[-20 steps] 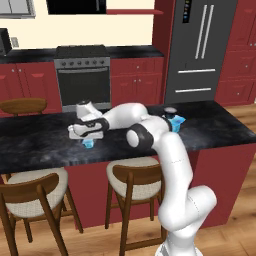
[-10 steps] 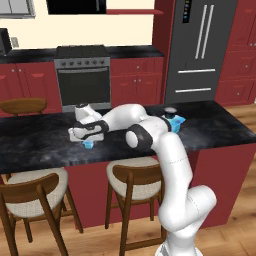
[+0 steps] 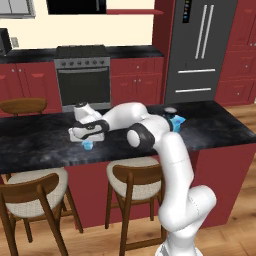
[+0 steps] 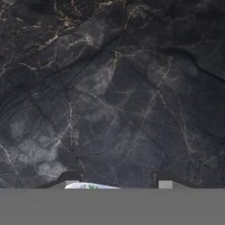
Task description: Stack the yogurt containers by placing the smaller containers on top of the larger containers.
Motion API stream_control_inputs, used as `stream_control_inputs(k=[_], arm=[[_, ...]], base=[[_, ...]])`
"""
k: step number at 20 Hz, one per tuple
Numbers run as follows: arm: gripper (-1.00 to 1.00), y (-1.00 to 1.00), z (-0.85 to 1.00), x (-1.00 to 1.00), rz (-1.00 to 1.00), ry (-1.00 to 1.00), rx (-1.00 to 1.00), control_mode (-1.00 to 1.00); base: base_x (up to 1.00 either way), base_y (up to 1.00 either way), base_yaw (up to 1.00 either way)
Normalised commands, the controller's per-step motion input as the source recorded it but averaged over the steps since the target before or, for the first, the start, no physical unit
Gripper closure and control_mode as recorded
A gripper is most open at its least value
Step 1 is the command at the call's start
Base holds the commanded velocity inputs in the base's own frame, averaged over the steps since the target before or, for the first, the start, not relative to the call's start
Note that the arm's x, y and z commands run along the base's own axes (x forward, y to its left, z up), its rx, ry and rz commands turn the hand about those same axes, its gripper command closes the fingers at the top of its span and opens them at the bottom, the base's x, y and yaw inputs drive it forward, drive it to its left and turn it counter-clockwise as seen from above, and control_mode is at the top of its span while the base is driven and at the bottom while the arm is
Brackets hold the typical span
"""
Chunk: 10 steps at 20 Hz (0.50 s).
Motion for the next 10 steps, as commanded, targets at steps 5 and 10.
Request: stream_control_inputs(k=[5, 10], arm=[[1.00, -0.15, 0.10, -0.28, -0.11, -0.03, 0.00, -1.00], [1.00, -0.31, 0.01, -0.21, -0.15, 0.00, 0.00, -1.00]], base=[[0.00, 0.00, 0.00], [0.00, 0.00, 0.00]])
